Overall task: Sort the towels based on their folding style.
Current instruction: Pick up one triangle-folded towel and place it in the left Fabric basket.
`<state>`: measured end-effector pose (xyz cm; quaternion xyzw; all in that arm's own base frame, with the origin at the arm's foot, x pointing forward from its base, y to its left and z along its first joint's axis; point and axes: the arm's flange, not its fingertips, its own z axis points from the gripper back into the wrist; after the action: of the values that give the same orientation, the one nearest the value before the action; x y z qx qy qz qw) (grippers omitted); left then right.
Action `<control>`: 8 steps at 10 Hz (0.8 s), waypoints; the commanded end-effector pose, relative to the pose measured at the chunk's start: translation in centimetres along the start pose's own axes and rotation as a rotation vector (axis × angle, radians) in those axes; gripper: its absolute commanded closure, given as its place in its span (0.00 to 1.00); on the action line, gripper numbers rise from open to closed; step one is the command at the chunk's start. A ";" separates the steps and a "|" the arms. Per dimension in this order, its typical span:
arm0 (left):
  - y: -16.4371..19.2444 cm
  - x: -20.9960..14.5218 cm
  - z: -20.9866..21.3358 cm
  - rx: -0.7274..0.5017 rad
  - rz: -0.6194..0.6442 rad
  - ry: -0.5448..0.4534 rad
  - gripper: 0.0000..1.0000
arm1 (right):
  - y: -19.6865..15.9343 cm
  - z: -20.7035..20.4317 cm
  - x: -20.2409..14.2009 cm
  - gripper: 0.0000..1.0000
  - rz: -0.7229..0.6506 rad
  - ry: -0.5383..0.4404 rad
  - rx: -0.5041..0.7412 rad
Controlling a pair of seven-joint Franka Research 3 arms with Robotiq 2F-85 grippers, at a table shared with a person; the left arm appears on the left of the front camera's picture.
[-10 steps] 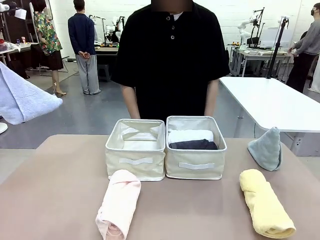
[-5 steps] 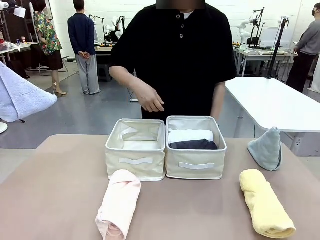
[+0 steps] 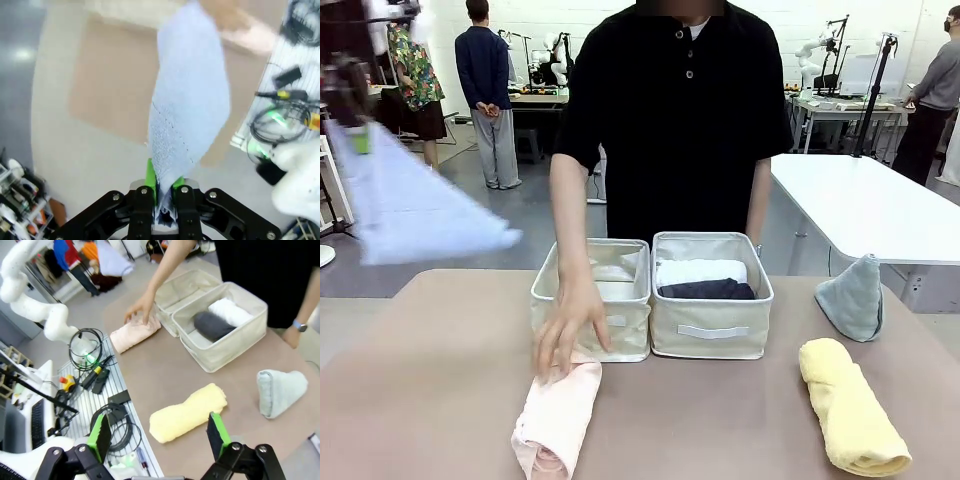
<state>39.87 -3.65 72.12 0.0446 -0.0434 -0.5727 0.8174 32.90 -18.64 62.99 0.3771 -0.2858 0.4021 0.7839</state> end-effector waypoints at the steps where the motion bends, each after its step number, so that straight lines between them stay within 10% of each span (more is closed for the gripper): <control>1: -2.6 -10.3 2.2 0.041 0.083 0.082 0.86 | 0.1 0.1 0.0 0.00 0.014 -0.017 0.007; 8: -3.9 -14.1 1.0 0.006 0.074 0.092 0.86 | 0.1 0.1 0.0 0.00 0.014 -0.017 0.007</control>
<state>31.15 7.87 72.26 0.0702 -0.0017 -0.5381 0.8399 32.91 -18.67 62.97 0.3772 -0.2857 0.4018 0.7840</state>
